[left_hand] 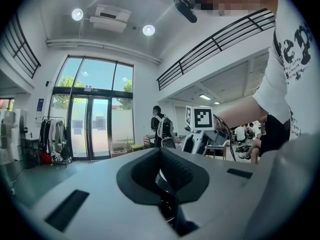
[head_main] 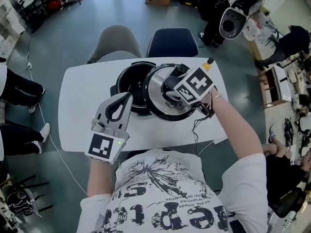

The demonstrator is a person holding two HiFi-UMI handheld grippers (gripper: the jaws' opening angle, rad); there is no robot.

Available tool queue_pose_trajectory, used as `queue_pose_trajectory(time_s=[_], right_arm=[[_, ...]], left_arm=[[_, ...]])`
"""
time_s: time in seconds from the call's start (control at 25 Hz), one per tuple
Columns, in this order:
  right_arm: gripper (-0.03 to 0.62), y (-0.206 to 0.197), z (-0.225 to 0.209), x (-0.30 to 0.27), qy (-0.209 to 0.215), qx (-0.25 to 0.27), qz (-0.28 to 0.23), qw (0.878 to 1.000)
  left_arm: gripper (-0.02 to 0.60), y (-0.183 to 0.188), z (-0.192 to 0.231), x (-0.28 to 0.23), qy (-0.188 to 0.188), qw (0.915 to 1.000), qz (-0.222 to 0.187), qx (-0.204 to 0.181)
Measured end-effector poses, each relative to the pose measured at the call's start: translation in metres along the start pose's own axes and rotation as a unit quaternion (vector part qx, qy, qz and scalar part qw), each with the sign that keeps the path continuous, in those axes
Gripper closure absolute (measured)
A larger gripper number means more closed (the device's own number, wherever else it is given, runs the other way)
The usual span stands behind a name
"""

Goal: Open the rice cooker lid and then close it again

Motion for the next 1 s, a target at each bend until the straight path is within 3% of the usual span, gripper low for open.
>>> queue_pose_trajectory(time_s=[0.32, 0.6, 1.0], right_arm=[[0.303, -0.079, -0.017, 0.028, 0.005, 0.005, 0.014, 1.000], [0.303, -0.127, -0.004, 0.035, 0.022, 0.011, 0.020, 1.000], [0.303, -0.141, 0.001, 0.047, 0.029, 0.023, 0.011, 0.999]], left_arm=[[0.569, -0.009, -0.081, -0.012, 0.002, 0.9998, 0.016, 0.008], [0.569, -0.022, -0.130, -0.004, 0.012, 0.9992, 0.032, 0.021], [0.568, -0.009, -0.153, 0.005, 0.030, 0.9986, 0.044, 0.004]])
Point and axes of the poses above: the fingertips, and each gripper's own axes: x backward along the fingers, z to its left, y out of its top, the point moved 8 cm from there along x, backward along the fingers
